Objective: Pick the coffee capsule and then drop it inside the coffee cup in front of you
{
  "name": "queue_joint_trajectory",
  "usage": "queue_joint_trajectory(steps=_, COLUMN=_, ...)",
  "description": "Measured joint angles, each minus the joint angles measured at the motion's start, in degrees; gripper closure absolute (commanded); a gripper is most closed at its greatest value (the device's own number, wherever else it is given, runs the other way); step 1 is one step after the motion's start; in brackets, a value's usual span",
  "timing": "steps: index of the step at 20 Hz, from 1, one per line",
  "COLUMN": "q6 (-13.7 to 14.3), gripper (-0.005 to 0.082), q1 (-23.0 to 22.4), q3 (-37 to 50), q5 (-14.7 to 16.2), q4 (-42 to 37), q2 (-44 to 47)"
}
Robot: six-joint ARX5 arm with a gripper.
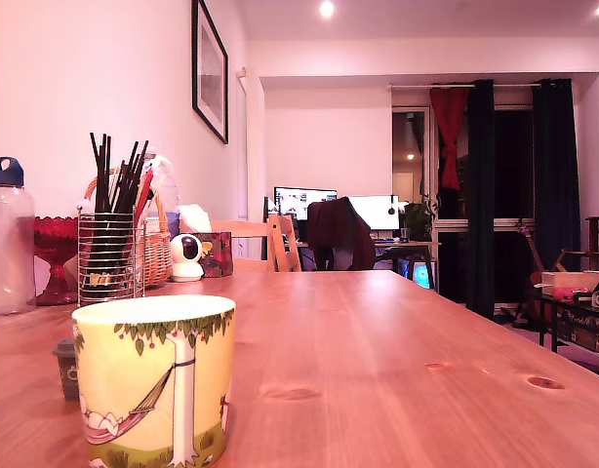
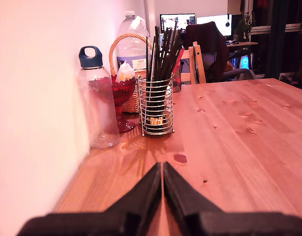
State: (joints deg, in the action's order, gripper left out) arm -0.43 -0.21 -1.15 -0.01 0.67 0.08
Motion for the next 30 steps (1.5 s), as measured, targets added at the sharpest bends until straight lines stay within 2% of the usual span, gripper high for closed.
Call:
queue_joint_trajectory(steps=2, q6=-0.83, gripper=0.0788, q1=0.02, q3=0.0, q5=6.99, q4=0.94, q2=1.68)
queue_joint_trajectory(steps=4, q6=-0.96, gripper=0.0787, q1=-0.39, q3=0.22, q5=8.5, q4=1.81, q2=3.1)
queue_joint_trajectory(steps=9, q6=-2.71, gripper=0.078, q1=-0.37, q3=0.33, q5=9.29, q4=1.49, q2=2.99)
queue_joint_trajectory(steps=11, q6=-3.78, gripper=0.078, q1=-0.39, q3=0.33, q5=12.07, q4=1.51, q2=2.99)
queue_joint_trajectory(steps=14, q6=-3.93, gripper=0.078, q1=-0.92, q3=0.28, q5=15.54, q4=2.01, q2=3.04)
queue_joint_trajectory(steps=17, q6=-3.93, gripper=0.078, q1=-2.8, q3=-0.72, q5=16.57, q4=2.64, q2=5.03)
queue_joint_trajectory(steps=20, q6=-3.87, gripper=0.078, q1=-5.29, q3=-1.09, q5=16.92, q4=3.3, q2=11.19)
queue_joint_trajectory(steps=26, q6=-1.68, gripper=0.0765, q1=-12.81, q3=-1.09, q5=15.76, q4=0.72, q2=23.28)
queue_joint_trajectory(steps=27, q6=-1.55, gripper=0.069, q1=-14.01, q3=-1.09, q5=14.91, q4=0.24, q2=25.18)
queue_joint_trajectory(steps=28, q6=-1.51, gripper=0.057, q1=-15.02, q3=-1.09, q5=14.8, q4=-0.59, q2=26.93)
queue_joint_trajectory(steps=30, q6=-1.49, gripper=0.0263, q1=-16.61, q3=-1.09, q5=14.69, q4=-4.09, q2=29.86)
